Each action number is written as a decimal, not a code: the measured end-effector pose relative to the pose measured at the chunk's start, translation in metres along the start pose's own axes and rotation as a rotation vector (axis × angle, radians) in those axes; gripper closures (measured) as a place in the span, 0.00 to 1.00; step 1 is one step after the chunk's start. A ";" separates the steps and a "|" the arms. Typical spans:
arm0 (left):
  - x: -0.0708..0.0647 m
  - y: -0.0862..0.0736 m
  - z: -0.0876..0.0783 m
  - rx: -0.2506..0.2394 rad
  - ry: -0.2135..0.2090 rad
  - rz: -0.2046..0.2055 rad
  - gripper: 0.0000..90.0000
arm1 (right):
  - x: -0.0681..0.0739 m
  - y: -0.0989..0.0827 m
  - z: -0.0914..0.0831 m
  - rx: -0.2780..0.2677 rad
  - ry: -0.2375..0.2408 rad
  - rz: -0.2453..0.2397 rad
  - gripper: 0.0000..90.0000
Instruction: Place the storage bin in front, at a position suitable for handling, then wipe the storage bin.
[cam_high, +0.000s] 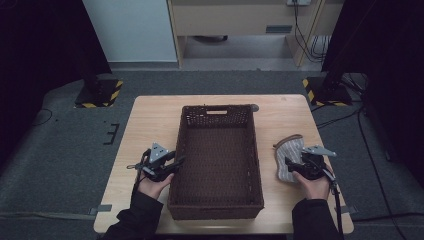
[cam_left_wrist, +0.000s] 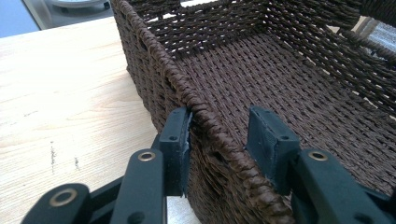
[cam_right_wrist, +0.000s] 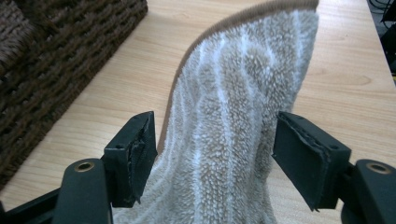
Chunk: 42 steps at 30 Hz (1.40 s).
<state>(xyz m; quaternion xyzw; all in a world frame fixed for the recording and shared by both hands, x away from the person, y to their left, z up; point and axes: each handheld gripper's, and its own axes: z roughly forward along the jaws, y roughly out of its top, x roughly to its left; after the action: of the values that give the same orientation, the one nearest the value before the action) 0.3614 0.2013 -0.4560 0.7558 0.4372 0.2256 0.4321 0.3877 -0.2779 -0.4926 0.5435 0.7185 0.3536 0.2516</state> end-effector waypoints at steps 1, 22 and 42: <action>0.000 0.000 0.000 0.000 0.000 0.000 0.65 | -0.001 -0.002 0.002 0.006 -0.001 0.001 0.37; 0.000 0.000 0.001 0.003 -0.001 0.001 0.64 | -0.004 0.002 0.007 0.028 0.017 0.038 0.73; 0.000 0.000 0.001 0.009 -0.003 0.000 0.63 | 0.022 0.043 -0.015 -0.195 0.147 0.000 0.73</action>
<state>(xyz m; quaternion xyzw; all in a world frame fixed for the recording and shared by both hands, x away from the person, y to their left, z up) 0.3622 0.2012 -0.4563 0.7582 0.4376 0.2225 0.4291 0.3967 -0.2532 -0.4491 0.4890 0.6972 0.4607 0.2502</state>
